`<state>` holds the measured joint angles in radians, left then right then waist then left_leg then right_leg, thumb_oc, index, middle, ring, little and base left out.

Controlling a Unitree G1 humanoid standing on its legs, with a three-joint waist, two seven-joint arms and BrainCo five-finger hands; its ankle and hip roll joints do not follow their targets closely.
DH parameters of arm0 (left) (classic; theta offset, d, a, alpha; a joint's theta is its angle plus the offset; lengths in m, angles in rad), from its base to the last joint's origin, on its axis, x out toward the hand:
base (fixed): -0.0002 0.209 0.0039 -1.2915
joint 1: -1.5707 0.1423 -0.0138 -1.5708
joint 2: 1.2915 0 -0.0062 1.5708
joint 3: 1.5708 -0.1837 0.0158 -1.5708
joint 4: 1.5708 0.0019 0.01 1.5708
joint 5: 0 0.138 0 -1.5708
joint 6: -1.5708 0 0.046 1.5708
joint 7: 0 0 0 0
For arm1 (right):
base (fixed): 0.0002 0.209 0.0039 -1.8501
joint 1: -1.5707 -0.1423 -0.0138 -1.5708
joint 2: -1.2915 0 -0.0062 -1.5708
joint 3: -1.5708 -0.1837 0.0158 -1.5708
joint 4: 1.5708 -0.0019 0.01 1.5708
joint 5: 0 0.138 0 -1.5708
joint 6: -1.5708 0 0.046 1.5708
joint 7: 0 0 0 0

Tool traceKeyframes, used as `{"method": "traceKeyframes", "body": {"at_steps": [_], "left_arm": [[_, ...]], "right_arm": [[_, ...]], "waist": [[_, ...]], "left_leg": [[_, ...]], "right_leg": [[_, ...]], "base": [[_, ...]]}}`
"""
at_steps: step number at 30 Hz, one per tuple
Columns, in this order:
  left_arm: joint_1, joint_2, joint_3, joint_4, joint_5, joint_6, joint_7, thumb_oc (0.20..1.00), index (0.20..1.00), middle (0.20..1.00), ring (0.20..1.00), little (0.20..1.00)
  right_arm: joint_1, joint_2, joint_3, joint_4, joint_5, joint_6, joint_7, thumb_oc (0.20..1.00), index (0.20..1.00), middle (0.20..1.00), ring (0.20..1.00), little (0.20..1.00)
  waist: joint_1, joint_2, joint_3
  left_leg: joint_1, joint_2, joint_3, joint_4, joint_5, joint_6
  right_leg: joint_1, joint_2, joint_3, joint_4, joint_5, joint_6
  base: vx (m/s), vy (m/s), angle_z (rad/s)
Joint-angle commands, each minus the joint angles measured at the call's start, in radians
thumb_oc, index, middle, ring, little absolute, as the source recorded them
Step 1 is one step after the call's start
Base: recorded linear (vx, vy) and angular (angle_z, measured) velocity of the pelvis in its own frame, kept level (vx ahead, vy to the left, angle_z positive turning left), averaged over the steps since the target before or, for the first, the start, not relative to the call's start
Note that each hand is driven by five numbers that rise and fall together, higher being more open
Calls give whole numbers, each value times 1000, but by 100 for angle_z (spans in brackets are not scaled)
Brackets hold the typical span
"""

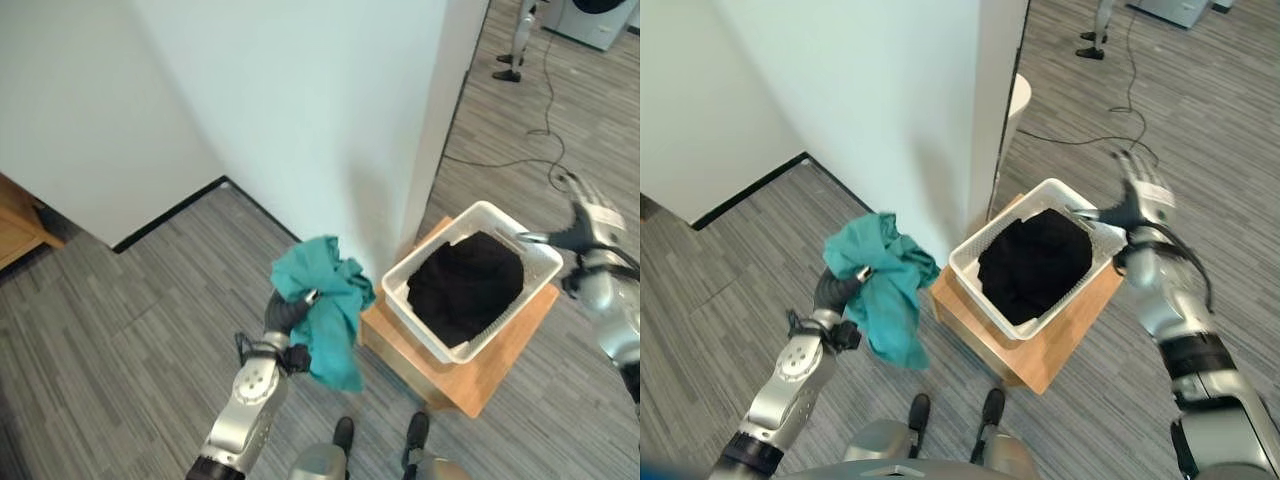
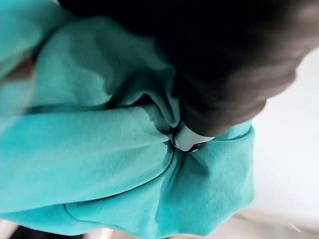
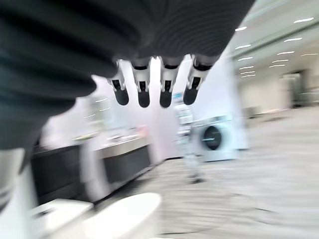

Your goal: Pick up bed clothes into laundry basket.

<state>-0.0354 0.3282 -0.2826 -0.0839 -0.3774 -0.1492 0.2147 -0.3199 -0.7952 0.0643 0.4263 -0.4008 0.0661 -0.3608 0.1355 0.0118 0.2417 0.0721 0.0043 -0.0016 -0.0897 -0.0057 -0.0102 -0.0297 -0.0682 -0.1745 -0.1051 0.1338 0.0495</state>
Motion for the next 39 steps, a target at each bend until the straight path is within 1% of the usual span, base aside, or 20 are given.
{"method": "traceKeyframes", "body": {"at_steps": [1, 6, 7, 9, 11, 12, 15, 16, 18, 21, 22, 24, 25, 27, 29, 30, 32, 33, 36, 39], "left_arm": [[-135, 12, -65, -77, 82, -79, 22, 200, 200, 200, 200, 200], [-314, 5, -119, -123, 144, -93, 44, 200, 200, 200, 200, 200], [-316, 5, -120, -121, 144, -93, 45, 200, 200, 200, 200, 200], [-410, 7, -138, -141, 161, -96, 51, 200, 200, 200, 200, 200], [-454, 4, -144, -152, 166, -102, 51, 200, 200, 200, 200, 200], [-456, 4, -146, -151, 167, -103, 52, 200, 200, 200, 200, 200], [-548, -4, -154, -150, 213, -105, 68, 200, 200, 200, 200, 200], [-550, -5, -156, -147, 214, -106, 69, 200, 200, 200, 200, 200], [-604, -44, -172, -109, 225, -98, 76, 200, 200, 200, 200, 200], [-657, -85, -203, 4, 237, -82, 84, 200, 200, 200, 200, 200], [-658, -85, -203, 5, 237, -82, 84, 200, 200, 200, 200, 200], [-707, -104, -227, 114, 272, -57, 99, 200, 200, 200, 200, 200], [-749, -131, -252, 220, 306, -36, 113, 200, 200, 200, 200, 200], [-751, -132, -252, 223, 307, -38, 114, 200, 200, 200, 200, 200], [-779, -140, -270, 275, 365, -16, 125, 200, 200, 200, 200, 200], [-824, -142, -288, 355, 418, 5, 145, 200, 200, 200, 200, 200], [-875, -136, -323, 434, 498, 21, 163, 200, 200, 200, 200, 200], [-876, -136, -323, 435, 498, 21, 163, 200, 200, 200, 200, 200], [-949, -88, -355, 493, 590, 39, 169, 200, 200, 200, 200, 200], [-997, -73, -358, 527, 603, 45, 180, 200, 200, 200, 200, 200]], "right_arm": [[7, -12, -13, 125, 111, -18, -65, 1000, 1000, 1000, 1000, 1000], [88, 122, 16, 485, 194, -12, -47, 1000, 1000, 1000, 1000, 1000], [85, 123, 17, 490, 196, -15, -49, 1000, 1000, 1000, 1000, 1000], [146, 199, 2, 662, 251, -15, -28, 1000, 1000, 1000, 1000, 1000], [202, 245, -5, 734, 268, -7, -6, 1000, 1000, 1000, 1000, 1000], [201, 246, -6, 734, 269, -8, -6, 1000, 1000, 1000, 1000, 1000], [317, 321, -49, 816, 329, -17, 30, 1000, 1000, 1000, 1000, 1000], [318, 322, -51, 816, 329, -17, 30, 1000, 1000, 1000, 1000, 1000], [387, 377, -80, 837, 390, -34, 51, 1000, 1000, 1000, 1000, 1000], [422, 412, -98, 832, 445, -52, 62, 1000, 1000, 1000, 1000, 1000], [422, 412, -99, 832, 445, -52, 62, 1000, 1000, 1000, 1000, 1000], [424, 432, -87, 810, 465, -64, 67, 1000, 1000, 1000, 1000, 1000], [406, 446, -61, 786, 468, -71, 63, 1000, 1000, 1000, 1000, 1000], [406, 446, -62, 786, 468, -70, 63, 1000, 1000, 1000, 1000, 1000], [390, 456, -36, 758, 467, -75, 58, 1000, 1000, 1000, 1000, 1000], [374, 457, -11, 722, 466, -84, 56, 1000, 1000, 1000, 1000, 1000], [360, 458, 17, 685, 455, -85, 50, 1000, 1000, 1000, 1000, 1000], [360, 458, 17, 685, 455, -85, 50, 1000, 1000, 1000, 1000, 1000], [368, 461, 45, 661, 427, -87, 45, 1000, 1000, 1000, 1000, 1000], [369, 465, 52, 675, 428, -88, 46, 1000, 1000, 1000, 1000, 1000]], "waist": [[-39, -24, -47], [-91, -5, -45], [-91, -6, -44], [-119, 3, -43], [-140, 10, -44], [-139, 8, -43], [-183, 18, -45], [-181, 18, -44], [-219, 22, -44], [-248, 26, -45], [-248, 26, -44], [-273, 30, -45], [-286, 33, -42], [-285, 34, -42], [-295, 35, -41], [-304, 34, -38], [-311, 33, -32], [-310, 33, -33], [-318, 26, -30], [-317, 21, -29]], "left_leg": [[-39, 78, 31, 2, -39, -78], [-20, 79, 57, 2, -47, -73], [-19, 79, 57, 2, -48, -73], [-13, 79, 66, 2, -50, -74], [-11, 79, 71, 2, -48, -76], [-18, 78, 72, 2, -35, -75], [-8, 82, 86, 2, -46, -80], [-7, 82, 86, 2, -47, -80], [-1, 87, 97, 2, -48, -83], [5, 94, 114, 2, -47, -86], [5, 94, 114, 2, -47, -86], [5, 100, 133, 2, -43, -87], [3, 105, 151, 2, -41, -89], [3, 105, 152, 2, -41, -89], [-3, 106, 160, 2, -39, -89], [-10, 107, 168, 2, -39, -89], [-20, 107, 184, 2, -38, -88], [-20, 107, 185, 2, -38, -88], [-32, 108, 213, 2, -34, -91], [-43, 110, 220, 2, -30, -93]], "right_leg": [[131, -129, -34, 18, -142, 134], [127, -133, -4, 18, -136, 137], [128, -133, -4, 18, -137, 137], [125, -135, 5, 18, -135, 139], [123, -135, 7, 18, -133, 141], [117, -135, 7, 18, -122, 139], [117, -131, 15, 18, -130, 143], [118, -131, 15, 18, -130, 143], [118, -129, 25, 18, -130, 142], [112, -124, 41, 18, -130, 143], [111, -124, 41, 18, -130, 143], [99, -120, 58, 18, -124, 144], [86, -117, 72, 18, -119, 144], [85, -117, 73, 18, -119, 144], [73, -117, 81, 18, -115, 146], [57, -116, 89, 18, -109, 150], [36, -116, 102, 18, -101, 155], [35, -116, 102, 18, -101, 155], [7, -115, 112, 18, -87, 164], [-9, -115, 112, 18, -82, 167]], "base": [[19, 20, -28], [15, 11, -18], [11, -3, -6], [30, -9, -32], [7, -6, -22], [16, -3, -14], [49, -15, -9], [0, 0, 0], [28, -13, -24], [24, -6, -22], [34, -2, -27], [28, 8, -39], [17, 7, -26], [10, 1, -13], [5, 8, -25], [-7, 17, -17], [-8, 21, -19], [14, 17, -30], [11, 6, -24], [-7, -5, -11]]}}
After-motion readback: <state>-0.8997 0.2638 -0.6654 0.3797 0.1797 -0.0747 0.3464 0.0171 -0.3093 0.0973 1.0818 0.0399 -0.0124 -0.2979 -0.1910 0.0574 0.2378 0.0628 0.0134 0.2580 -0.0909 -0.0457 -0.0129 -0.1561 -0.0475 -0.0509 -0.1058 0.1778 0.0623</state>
